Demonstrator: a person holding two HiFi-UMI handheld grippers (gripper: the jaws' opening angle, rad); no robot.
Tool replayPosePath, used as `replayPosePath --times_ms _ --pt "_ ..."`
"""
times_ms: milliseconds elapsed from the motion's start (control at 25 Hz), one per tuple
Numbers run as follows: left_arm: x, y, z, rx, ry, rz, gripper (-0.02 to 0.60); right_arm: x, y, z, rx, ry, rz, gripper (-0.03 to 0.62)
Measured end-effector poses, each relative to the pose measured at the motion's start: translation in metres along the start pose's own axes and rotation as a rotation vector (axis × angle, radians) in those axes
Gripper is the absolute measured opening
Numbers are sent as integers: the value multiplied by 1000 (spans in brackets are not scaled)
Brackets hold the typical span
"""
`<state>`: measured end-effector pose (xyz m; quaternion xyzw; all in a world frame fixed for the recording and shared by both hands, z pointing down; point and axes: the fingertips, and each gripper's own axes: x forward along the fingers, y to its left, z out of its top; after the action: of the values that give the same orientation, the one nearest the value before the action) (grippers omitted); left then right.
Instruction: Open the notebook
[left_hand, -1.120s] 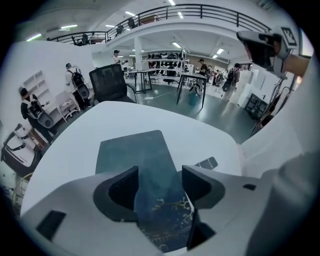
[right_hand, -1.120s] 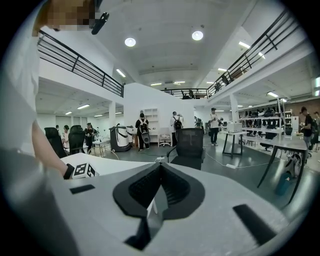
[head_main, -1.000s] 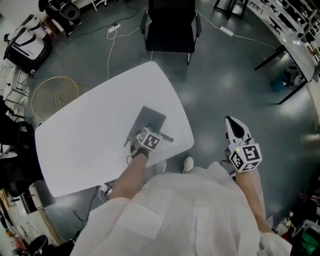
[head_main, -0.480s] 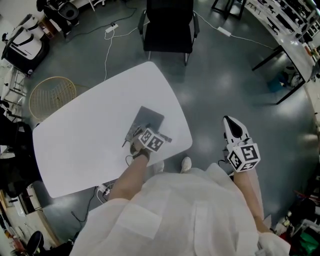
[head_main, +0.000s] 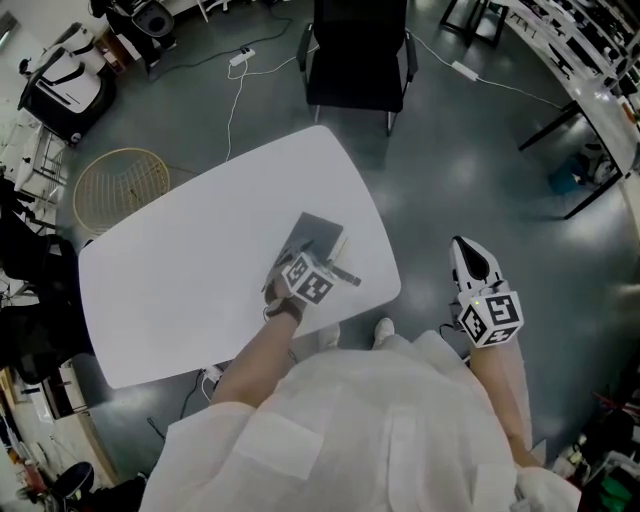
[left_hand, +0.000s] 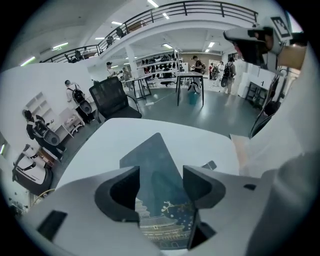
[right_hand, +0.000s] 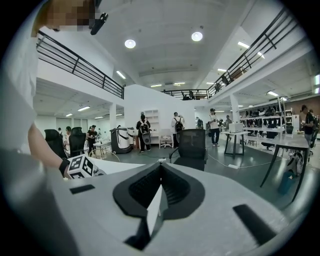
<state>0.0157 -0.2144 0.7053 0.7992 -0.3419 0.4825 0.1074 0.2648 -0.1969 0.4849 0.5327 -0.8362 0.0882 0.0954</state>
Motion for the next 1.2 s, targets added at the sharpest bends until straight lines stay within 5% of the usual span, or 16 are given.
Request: replayPosePath --times_ms 560,1200 --pt "-58 57 14 29 -99 30 258 22 37 5 47 -43 -11 5" --pt "-83 183 -23 -16 -90 193 256 37 67 5 85 -67 -75 5"
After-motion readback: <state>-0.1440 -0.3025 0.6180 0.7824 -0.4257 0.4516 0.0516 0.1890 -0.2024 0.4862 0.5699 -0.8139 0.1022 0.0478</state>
